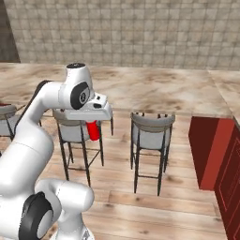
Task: Four empty soda cans are scattered around the kitchen. Gather all the cans and cluster them next to the stove for recycling.
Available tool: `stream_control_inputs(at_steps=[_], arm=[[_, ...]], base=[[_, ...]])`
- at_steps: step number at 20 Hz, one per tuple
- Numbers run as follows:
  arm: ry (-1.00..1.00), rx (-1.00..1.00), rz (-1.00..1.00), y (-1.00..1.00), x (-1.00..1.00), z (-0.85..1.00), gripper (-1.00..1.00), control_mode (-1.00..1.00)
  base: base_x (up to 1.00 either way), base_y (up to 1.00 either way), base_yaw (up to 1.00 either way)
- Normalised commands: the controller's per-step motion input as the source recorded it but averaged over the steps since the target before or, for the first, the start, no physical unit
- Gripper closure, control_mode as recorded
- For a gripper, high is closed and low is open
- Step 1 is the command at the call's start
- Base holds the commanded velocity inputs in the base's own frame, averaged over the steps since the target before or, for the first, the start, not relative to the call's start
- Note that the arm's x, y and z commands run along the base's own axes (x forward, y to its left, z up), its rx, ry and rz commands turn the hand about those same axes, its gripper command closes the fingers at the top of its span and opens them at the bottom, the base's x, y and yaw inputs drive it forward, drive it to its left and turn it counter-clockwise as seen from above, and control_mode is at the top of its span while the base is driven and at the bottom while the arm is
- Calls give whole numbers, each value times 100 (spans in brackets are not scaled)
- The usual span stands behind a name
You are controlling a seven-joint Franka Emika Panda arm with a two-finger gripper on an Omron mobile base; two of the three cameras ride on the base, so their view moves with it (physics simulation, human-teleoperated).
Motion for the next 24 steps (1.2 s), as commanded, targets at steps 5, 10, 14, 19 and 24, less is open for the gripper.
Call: stream_control_inputs(at_steps=[5, 10, 14, 19, 24], arm=[[0, 0, 0, 0, 0, 0, 100, 100], [0, 0, 0, 0, 0, 0, 100, 100], [0, 0, 0, 0, 0, 0, 100, 100], [0, 0, 0, 0, 0, 0, 100, 100], [0, 0, 0, 0, 0, 0, 100, 100]], base=[[0, 0, 50], [-1, 0, 50], [0, 1, 50], [0, 3, 50], [0, 6, 50]])
